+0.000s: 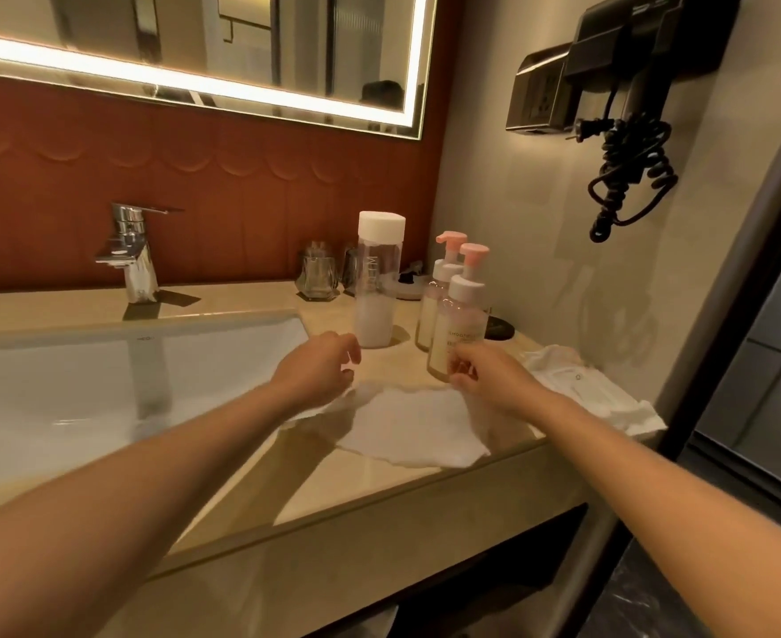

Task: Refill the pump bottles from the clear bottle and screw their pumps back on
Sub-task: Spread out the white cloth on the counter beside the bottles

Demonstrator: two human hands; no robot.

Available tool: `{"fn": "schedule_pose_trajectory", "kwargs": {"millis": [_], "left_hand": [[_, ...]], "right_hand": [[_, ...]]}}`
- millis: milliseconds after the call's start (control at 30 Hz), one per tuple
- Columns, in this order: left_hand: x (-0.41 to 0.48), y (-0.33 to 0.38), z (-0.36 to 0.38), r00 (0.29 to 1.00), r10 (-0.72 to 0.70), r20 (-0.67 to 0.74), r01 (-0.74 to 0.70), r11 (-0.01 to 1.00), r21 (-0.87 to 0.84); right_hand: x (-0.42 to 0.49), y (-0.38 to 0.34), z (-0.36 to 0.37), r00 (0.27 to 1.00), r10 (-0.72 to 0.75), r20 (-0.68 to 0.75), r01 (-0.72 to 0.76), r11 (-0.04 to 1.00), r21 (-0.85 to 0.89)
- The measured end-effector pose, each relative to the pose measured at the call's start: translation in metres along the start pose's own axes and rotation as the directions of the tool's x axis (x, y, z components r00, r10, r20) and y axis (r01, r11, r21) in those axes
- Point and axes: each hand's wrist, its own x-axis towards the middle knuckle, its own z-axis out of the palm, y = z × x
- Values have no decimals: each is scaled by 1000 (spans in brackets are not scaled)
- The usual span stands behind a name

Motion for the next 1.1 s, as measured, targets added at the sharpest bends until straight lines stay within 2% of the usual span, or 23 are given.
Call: {"fn": "schedule_pose_trajectory", "kwargs": {"millis": [67, 100, 200, 267, 333, 433, 567, 767, 867, 933, 1000, 1033, 1067, 1100], "left_hand": [[-5, 2, 14, 982, 137, -133, -131, 990, 48], [-7, 4, 18, 970, 210, -122, -209, 978, 27], [-11, 13, 28, 937, 346, 45, -349, 933, 88], [-14, 14, 32, 947, 295, 128, -315, 931, 182], [-16, 11, 35, 950, 236, 206, -286, 922, 263], [-18, 9, 39, 940, 184, 288, -261, 930, 259], [-9, 10, 40, 944, 110, 312, -199, 942, 269], [24, -6, 42, 975, -29, 222, -57, 928, 369], [45, -27, 39, 973, -184, 139, 90, 857, 507], [54, -37, 36, 964, -260, 46, 200, 834, 515], [58, -40, 35, 978, -146, -146, 197, 878, 436], [59, -38, 37, 977, -47, -209, 122, 923, 364], [58, -34, 38, 982, 28, -186, 26, 959, 283], [55, -28, 40, 993, 69, -92, -48, 976, 213]], "right_hand": [[-5, 1, 15, 985, -61, -164, 51, 997, -64], [-8, 1, 20, 985, -67, -160, 62, 997, -37], [-14, -6, 24, 987, -29, 160, 38, 998, -52], [-19, -7, 21, 967, 11, 254, 7, 998, -70], [-25, -6, 20, 969, 38, 243, -16, 996, -92], [-33, -6, 23, 963, 63, 260, -25, 989, -147], [-26, -10, 23, 948, 95, 305, -53, 988, -143], [5, -17, 32, 942, 79, 327, -13, 980, -198], [19, -16, 33, 934, 61, 353, 13, 979, -205], [26, -14, 36, 933, 54, 356, 15, 982, -187], [31, -12, 38, 935, 46, 352, 20, 983, -183], [34, -11, 39, 936, 40, 349, 26, 983, -182], [37, -10, 39, 936, 35, 349, 31, 983, -181], [41, -9, 39, 935, 32, 354, 36, 982, -184]]}}
